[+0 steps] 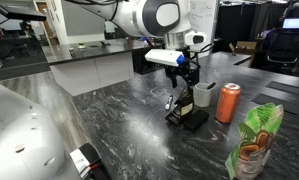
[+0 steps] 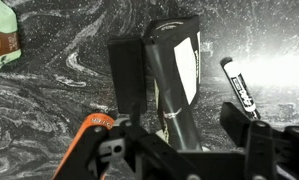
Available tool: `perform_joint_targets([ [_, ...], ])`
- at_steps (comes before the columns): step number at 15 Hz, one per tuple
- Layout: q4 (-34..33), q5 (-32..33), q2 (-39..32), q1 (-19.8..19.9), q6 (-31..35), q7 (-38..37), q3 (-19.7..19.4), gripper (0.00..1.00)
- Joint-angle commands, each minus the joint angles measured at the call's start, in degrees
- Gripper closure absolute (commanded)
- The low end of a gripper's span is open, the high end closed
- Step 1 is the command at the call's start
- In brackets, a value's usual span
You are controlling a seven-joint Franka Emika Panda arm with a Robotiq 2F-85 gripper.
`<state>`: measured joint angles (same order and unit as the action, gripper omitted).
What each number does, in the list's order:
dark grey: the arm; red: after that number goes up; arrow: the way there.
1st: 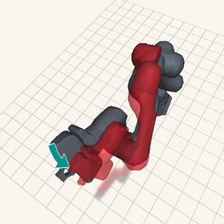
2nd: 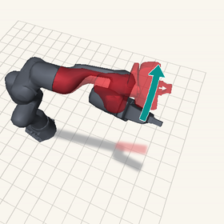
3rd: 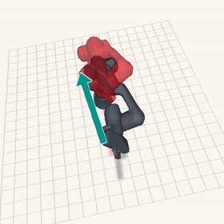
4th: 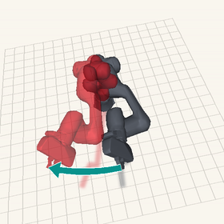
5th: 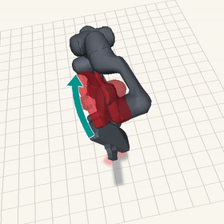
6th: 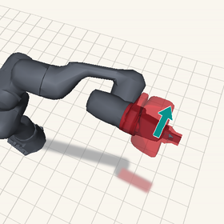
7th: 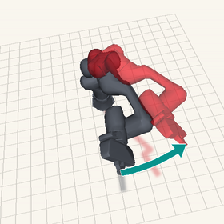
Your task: Pick up the black sachet and slightly move it to the left.
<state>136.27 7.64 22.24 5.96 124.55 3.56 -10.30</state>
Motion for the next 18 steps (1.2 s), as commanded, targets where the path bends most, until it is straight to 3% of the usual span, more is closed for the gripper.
perform_joint_targets([
  [1,-2.43,-4.67,-4.18,0.23,-3.13,3.51,-1.49,0.50],
  [8,-3.59,-7.60,-6.96,1.15,-3.42,2.64,-1.88,0.98],
  [13,-3.38,-3.12,-3.87,1.53,-2.66,-4.38,1.24,0.98],
  [18,-4.89,-1.15,-1.30,-1.27,-6.28,-7.99,6.95,0.98],
])
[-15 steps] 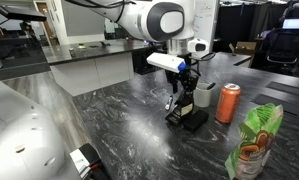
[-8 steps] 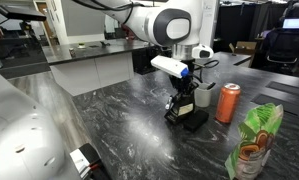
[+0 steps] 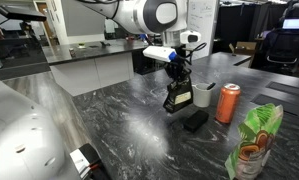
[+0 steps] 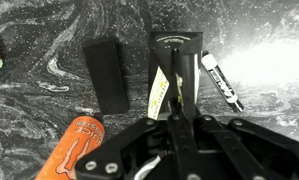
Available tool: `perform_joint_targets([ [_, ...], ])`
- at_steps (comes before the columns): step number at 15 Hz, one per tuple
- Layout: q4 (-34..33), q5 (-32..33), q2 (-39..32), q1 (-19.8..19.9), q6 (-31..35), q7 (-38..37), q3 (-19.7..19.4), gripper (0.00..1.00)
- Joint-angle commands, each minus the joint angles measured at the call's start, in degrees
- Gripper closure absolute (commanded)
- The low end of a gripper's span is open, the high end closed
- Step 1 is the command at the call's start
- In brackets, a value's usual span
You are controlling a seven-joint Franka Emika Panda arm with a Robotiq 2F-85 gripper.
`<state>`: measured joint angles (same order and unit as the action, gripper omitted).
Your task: Pick up the black sachet and slightly move it to the left.
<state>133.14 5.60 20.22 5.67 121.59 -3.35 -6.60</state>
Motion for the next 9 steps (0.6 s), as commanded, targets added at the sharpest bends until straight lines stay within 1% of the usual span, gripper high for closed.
perform_joint_targets([
  [1,-2.32,0.77,0.47,-1.56,-3.87,-0.93,4.25,0.98],
  [5,-4.78,-2.09,-3.41,-5.06,-3.72,2.26,6.12,0.98],
  [9,-6.67,-6.63,-9.25,-7.67,-3.83,5.67,6.13,0.98],
])
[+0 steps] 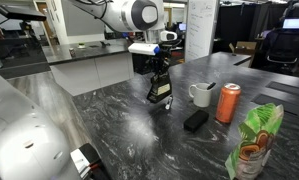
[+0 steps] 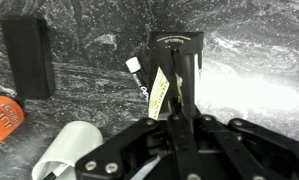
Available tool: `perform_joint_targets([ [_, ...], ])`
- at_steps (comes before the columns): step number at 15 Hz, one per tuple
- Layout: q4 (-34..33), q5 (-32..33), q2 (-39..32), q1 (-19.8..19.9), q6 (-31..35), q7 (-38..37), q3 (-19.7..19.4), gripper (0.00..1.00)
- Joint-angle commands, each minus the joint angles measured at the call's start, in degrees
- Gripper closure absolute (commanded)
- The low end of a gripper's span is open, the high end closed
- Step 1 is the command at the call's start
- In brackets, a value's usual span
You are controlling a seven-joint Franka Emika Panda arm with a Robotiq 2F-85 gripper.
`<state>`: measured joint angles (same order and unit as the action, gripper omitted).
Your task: Pick up the black sachet and slightly move it to the left.
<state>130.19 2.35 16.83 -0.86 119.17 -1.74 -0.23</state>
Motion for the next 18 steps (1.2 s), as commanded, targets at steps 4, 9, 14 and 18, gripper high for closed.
perform_joint_targets([
  [4,-6.59,-6.56,-11.59,-2.03,-2.66,7.48,0.13,0.98],
  [9,-8.18,-8.98,-10.28,-1.28,-2.46,8.86,-0.61,0.48],
  [14,-8.21,-9.24,-5.49,-0.94,-1.98,8.26,-1.10,0.11],
  [18,-6.58,-8.81,0.51,-0.36,-0.70,6.98,-1.76,0.00],
])
